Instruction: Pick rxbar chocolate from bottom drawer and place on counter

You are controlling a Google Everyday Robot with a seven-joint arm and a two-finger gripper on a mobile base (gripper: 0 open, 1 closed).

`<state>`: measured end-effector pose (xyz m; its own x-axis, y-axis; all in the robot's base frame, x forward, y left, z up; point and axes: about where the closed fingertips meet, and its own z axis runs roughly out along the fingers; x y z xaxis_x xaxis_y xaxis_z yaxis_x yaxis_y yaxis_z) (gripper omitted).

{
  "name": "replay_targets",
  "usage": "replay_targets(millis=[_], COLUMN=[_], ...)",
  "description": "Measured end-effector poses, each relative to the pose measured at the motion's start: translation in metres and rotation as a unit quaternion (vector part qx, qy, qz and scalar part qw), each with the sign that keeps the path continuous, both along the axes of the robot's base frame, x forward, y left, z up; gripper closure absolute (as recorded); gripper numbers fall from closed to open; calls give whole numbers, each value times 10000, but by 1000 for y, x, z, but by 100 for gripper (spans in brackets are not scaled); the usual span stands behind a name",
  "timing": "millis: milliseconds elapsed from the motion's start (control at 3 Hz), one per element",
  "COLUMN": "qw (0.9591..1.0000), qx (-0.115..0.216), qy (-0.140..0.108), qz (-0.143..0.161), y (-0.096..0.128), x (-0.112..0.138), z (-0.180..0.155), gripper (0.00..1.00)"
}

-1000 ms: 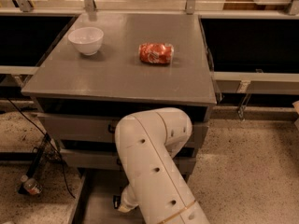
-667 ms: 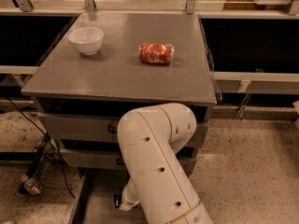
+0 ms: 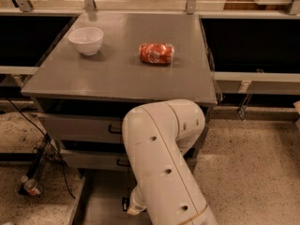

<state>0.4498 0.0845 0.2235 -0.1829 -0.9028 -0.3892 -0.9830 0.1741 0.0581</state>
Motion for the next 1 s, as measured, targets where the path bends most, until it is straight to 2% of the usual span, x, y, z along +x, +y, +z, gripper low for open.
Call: replay_targets(millis=[667, 1000], qw=[9985, 9983], qx=[-137, -184], qy=[150, 113], qz=[-506, -537], y=[-50, -52], x=[-19, -19], z=[-2, 5], gripper=[100, 100])
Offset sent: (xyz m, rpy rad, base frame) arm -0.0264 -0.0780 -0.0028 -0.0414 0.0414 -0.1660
